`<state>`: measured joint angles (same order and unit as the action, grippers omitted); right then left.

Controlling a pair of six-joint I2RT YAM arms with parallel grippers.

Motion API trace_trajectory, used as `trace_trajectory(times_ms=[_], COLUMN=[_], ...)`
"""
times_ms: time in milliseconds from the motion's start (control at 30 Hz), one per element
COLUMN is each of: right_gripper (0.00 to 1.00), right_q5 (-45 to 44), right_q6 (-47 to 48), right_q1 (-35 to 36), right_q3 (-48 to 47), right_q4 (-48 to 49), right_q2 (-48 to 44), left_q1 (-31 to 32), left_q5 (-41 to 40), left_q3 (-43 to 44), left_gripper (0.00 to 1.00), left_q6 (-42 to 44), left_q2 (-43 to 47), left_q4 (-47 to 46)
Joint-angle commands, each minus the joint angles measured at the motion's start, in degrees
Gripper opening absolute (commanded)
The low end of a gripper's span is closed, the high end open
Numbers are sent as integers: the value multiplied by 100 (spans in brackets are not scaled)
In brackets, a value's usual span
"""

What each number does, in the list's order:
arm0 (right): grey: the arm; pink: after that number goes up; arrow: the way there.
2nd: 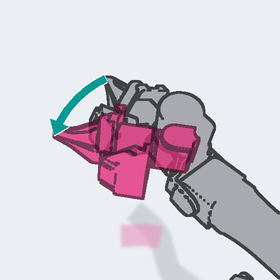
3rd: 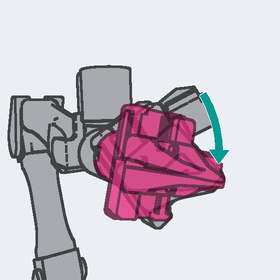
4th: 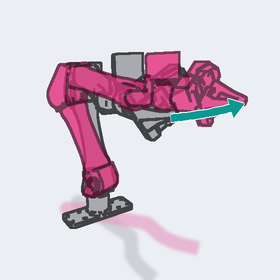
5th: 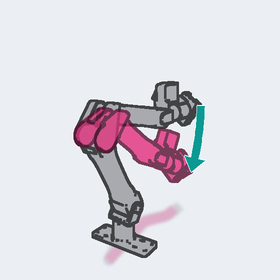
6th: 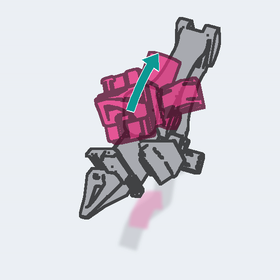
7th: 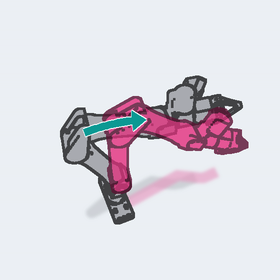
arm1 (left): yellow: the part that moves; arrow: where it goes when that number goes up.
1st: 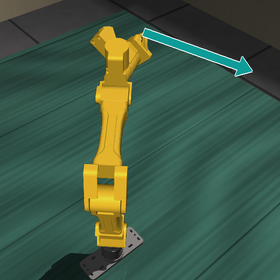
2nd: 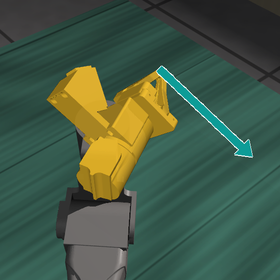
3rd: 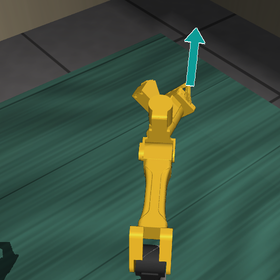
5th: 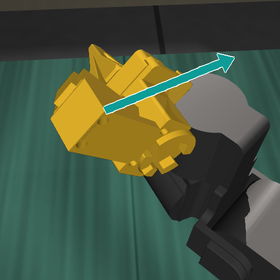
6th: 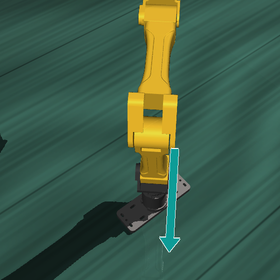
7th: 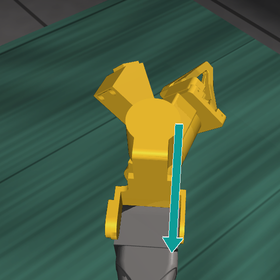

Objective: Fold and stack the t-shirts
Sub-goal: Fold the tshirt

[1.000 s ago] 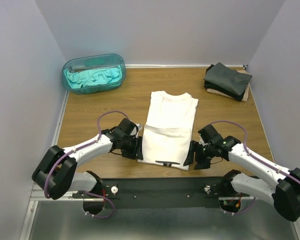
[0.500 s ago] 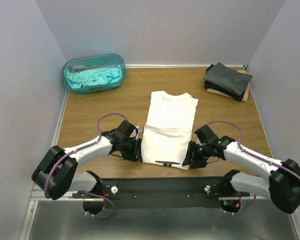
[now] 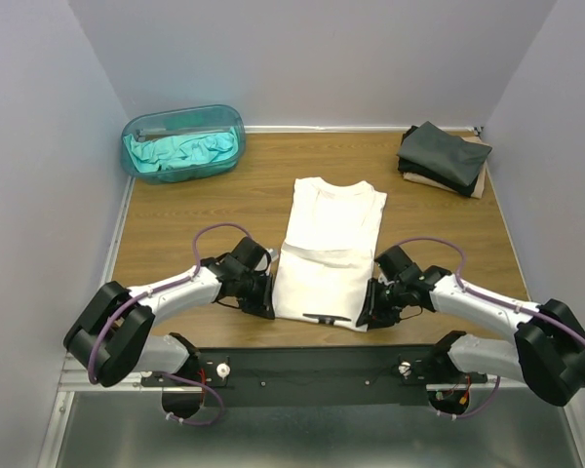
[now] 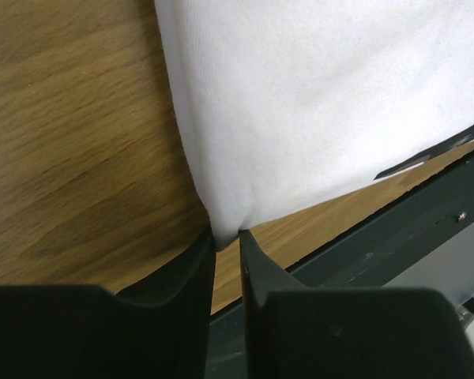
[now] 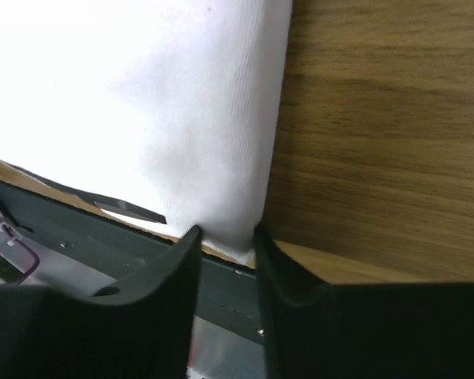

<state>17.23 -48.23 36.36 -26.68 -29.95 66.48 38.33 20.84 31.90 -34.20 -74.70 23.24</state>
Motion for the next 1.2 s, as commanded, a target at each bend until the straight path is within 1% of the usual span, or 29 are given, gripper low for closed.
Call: trace_trajectory(times_ms=[0,33,67,167,200,300,500,700,833,933,967,1033,1067,1100,1167], right_gripper=[33,30,23,6,0,0,0,0,0,1,0,0,0,0,0], right_q5=[8,25,52,131,148,166,526,842,1124,958,879,580,466,134,-227], right_q6=[6,24,33,94,129,322,735,1201,1316,1298,1246,1141,984,895,684], right_q1=[73,73,73,82,82,73,82,108,161,170,170,170,170,161,170], right_q3=[75,49,40,-74,-135,-382,-689,-892,-1215,-1629,-1961,-2279,-2637,-2815,-3184], right_q4=[183,183,166,-18,-289,-851,-1608,-2286,-2918,-3472,-3604,-3947,-4035,-4175,-4264], right_q2=[102,94,76,-3,-29,-126,-82,-12,-170,-336,-363,-399,-425,-451,-513], left_q1=[43,52,52,52,52,52,114,333,561,562,562,562,562,562,562], left_q5=[-45,-80,-89,-54,-45,173,807,1308,1809,1801,1801,1731,1669,1504,1301], left_q3=[-52,-52,-52,-61,-61,-113,-290,-237,-97,307,543,790,913,1149,1370], left_gripper=[11,2,0,0,0,0,0,0,0,0,0,0,0,0,0], left_q6=[-43,-61,-78,-166,-184,-280,-246,44,-52,-262,-498,-745,-921,-983,-1089], left_q2=[-36,16,43,253,315,657,921,1308,1772,2090,2300,2442,2503,2512,2513], left_q4=[-4,13,13,109,154,294,487,1182,1550,1709,1701,1657,1648,1639,1639])
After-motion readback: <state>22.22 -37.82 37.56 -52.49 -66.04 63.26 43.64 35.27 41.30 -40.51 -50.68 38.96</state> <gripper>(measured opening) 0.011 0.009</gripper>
